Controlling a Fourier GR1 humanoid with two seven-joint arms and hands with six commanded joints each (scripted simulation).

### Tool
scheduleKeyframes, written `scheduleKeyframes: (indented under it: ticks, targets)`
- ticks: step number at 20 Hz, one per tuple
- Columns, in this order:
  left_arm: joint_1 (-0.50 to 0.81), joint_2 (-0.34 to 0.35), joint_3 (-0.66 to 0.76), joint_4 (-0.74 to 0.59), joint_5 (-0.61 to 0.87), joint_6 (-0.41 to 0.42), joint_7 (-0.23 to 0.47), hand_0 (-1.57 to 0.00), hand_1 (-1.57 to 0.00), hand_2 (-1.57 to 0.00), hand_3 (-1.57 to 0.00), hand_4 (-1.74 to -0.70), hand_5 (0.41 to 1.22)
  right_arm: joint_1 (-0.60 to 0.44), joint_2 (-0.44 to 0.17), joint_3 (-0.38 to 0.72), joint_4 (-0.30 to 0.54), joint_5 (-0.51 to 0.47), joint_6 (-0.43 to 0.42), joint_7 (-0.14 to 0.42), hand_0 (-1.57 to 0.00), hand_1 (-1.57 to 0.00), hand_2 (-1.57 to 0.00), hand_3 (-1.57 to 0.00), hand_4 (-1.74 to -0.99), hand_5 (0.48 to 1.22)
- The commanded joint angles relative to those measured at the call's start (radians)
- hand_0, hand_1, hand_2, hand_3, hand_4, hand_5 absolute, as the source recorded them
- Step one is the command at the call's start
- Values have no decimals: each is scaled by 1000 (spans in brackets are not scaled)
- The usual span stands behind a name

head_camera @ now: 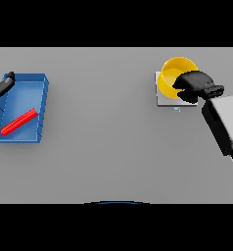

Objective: Pick up the red beaker and tilt it to pour out 1 green nut into yellow bowl. Pick up the yellow bowl and place it on the metallic measuring scale.

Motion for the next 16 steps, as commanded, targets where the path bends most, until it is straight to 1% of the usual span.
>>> scheduleKeyframes:
  ticks: [1,3,4,5,6,7,9,10,11,12,14,16]
  targets:
    - [11,7,-5,-15,-1,3,3,1,1,1,1,-727,712,-3,-1,2,10,4,-3,-9,-1417,-1571,-1363,-1487,-1741,1221]
    - [13,15,2,-12,5,-6,-1,1,1,1,1,-727,715,4,-1,1,13,4,3,-14,-1397,-1571,-1385,-1363,-1741,1221]
    - [0,4,-6,-4,-1,-8,13,1,1,1,1,-729,717,8,-1,-1,5,4,3,-12,-1332,-1459,-1423,-1198,-1741,1221]
    - [-6,0,-3,0,1,-8,14,1,1,1,1,-730,720,12,-10,-7,6,-3,12,-35,-1128,-1322,-1330,-1057,-1701,1221]
    - [-11,-5,-3,8,0,-12,5,1,1,1,1,-732,723,-6,-1,-12,27,-4,18,-20,-902,-1150,-1186,-937,-1660,1143]
    - [-8,-10,-4,15,1,-15,3,1,1,1,1,-733,728,-8,-4,-20,27,-11,33,-13,-721,-980,-1042,-833,-1619,1072]
    - [-5,-10,-3,16,1,-13,1,1,1,1,1,-729,723,-13,-5,-17,40,-7,41,-9,-461,-703,-799,-669,-1563,971]
    - [-14,-11,1,23,3,-16,3,1,1,1,1,-727,717,-18,-2,-19,54,-6,40,-4,-369,-582,-693,-613,-1539,933]
    - [-3,-14,-5,15,1,-8,3,1,1,1,1,-725,712,-13,-4,-9,41,-1,46,-11,-295,-475,-601,-565,-1517,902]
    - [-9,-17,-8,20,-5,-7,8,1,1,1,1,-724,708,-19,-6,-3,51,6,43,-20,-236,-380,-519,-525,-1501,877]
    - [-17,-18,-4,27,-4,-4,12,1,1,1,1,-722,703,-30,-10,10,56,18,38,-45,-150,-243,-375,-449,-1469,842]
    - [-11,-18,1,31,1,-8,1,1,1,1,1,-722,699,-22,-6,14,55,18,54,-33,-96,-155,-251,-378,-1442,814]
